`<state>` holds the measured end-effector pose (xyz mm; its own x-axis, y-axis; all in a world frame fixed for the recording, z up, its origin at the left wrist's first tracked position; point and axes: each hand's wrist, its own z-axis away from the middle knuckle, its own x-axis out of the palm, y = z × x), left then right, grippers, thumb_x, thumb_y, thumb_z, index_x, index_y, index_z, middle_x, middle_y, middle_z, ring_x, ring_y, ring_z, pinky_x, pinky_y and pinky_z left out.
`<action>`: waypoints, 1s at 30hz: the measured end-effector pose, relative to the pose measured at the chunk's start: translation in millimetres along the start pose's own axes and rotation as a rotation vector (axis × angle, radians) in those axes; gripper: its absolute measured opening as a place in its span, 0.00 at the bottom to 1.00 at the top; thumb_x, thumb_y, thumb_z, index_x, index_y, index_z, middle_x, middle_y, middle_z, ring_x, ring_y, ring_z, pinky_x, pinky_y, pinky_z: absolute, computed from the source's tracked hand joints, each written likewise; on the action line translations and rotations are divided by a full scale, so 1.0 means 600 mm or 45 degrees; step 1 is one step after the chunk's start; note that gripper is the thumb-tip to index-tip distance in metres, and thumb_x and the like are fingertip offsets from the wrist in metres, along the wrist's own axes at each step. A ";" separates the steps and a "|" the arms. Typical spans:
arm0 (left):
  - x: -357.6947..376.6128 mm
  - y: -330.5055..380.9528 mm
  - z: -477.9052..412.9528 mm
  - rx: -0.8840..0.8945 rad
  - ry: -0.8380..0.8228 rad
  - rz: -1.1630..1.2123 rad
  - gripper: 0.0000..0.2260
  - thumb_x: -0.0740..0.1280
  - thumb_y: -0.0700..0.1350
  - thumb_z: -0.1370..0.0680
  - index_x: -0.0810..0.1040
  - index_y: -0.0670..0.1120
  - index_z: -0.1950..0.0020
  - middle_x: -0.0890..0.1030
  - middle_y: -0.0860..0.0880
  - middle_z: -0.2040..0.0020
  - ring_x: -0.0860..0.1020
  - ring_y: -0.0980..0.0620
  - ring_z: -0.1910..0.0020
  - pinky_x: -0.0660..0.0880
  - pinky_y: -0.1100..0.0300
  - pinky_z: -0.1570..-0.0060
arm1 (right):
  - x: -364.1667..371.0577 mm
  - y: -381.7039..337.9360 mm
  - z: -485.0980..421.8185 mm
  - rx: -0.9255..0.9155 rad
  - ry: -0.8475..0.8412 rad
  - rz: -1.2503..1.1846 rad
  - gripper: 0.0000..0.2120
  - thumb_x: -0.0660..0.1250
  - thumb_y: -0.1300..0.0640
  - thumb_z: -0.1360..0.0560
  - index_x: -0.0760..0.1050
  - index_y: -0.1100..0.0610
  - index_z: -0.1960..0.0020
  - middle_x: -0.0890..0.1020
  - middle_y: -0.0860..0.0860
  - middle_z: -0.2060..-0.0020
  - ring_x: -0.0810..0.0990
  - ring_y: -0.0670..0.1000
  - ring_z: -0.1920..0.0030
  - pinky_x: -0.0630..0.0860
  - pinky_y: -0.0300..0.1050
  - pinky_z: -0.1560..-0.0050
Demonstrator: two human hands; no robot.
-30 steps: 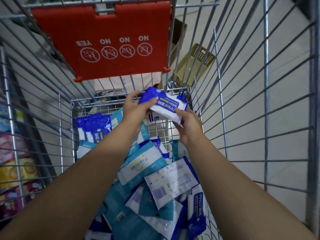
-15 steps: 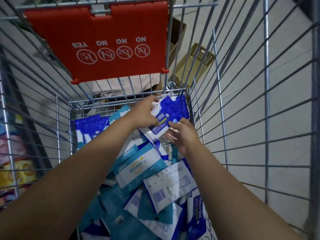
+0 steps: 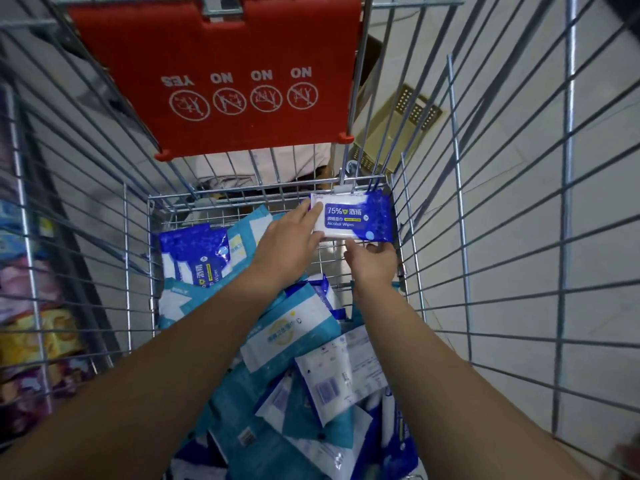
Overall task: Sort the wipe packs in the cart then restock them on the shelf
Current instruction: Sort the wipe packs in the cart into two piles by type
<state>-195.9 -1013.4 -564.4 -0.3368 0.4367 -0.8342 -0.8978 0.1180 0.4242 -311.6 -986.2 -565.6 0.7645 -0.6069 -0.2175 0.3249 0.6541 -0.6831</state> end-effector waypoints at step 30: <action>-0.066 -0.170 0.074 -1.421 -0.014 0.479 0.56 0.81 0.50 0.39 0.48 0.36 0.25 0.58 0.38 0.28 0.62 0.39 0.29 0.67 0.48 0.35 | 0.077 0.041 0.140 -0.561 -1.075 1.586 0.12 0.67 0.59 0.30 0.78 0.61 0.47 0.82 0.59 0.51 0.79 0.58 0.49 0.77 0.49 0.49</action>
<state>-78.1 -1003.2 -558.9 -0.6358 0.2858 -0.7169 -0.4950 -0.8637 0.0947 -221.4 -960.3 -533.8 0.5454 0.7116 -0.4429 -0.7910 0.2622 -0.5528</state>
